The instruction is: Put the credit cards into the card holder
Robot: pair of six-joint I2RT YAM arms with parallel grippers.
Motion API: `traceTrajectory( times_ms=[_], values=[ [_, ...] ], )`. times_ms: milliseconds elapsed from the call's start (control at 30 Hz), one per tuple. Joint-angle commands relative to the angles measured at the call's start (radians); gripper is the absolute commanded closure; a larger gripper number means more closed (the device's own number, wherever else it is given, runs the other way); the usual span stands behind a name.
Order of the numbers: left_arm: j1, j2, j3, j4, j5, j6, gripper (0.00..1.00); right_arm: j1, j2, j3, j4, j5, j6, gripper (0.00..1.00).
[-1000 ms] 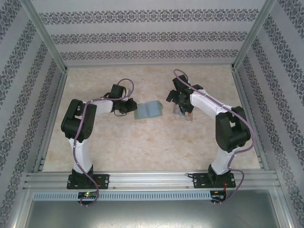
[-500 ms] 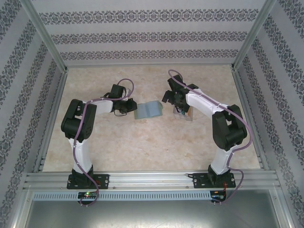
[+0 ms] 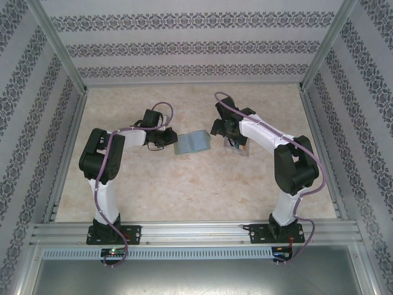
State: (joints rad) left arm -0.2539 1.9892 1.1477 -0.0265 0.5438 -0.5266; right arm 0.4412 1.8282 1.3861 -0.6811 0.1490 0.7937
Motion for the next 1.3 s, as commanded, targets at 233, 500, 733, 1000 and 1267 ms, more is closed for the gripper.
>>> traceTrajectory(
  times_ms=[233,500,733,1000,1267],
  values=[
    [-0.003,-0.005,-0.006,-0.023,0.018,0.014,0.84,0.006,0.072,0.019,0.029,-0.087,-0.005,0.02],
    [-0.003,-0.012,-0.009,-0.032,0.016,0.02,0.84,-0.002,0.053,0.0,0.053,-0.109,-0.004,0.06],
    [-0.003,-0.012,-0.002,-0.04,0.016,0.025,0.84,-0.008,0.009,-0.009,0.081,-0.128,-0.019,0.12],
    [-0.003,-0.009,-0.001,-0.047,0.018,0.03,0.84,-0.013,0.01,-0.007,0.084,-0.135,-0.035,0.24],
    [-0.002,-0.006,0.002,-0.049,0.021,0.031,0.84,-0.015,0.022,-0.002,0.078,-0.14,-0.05,0.34]
  ],
)
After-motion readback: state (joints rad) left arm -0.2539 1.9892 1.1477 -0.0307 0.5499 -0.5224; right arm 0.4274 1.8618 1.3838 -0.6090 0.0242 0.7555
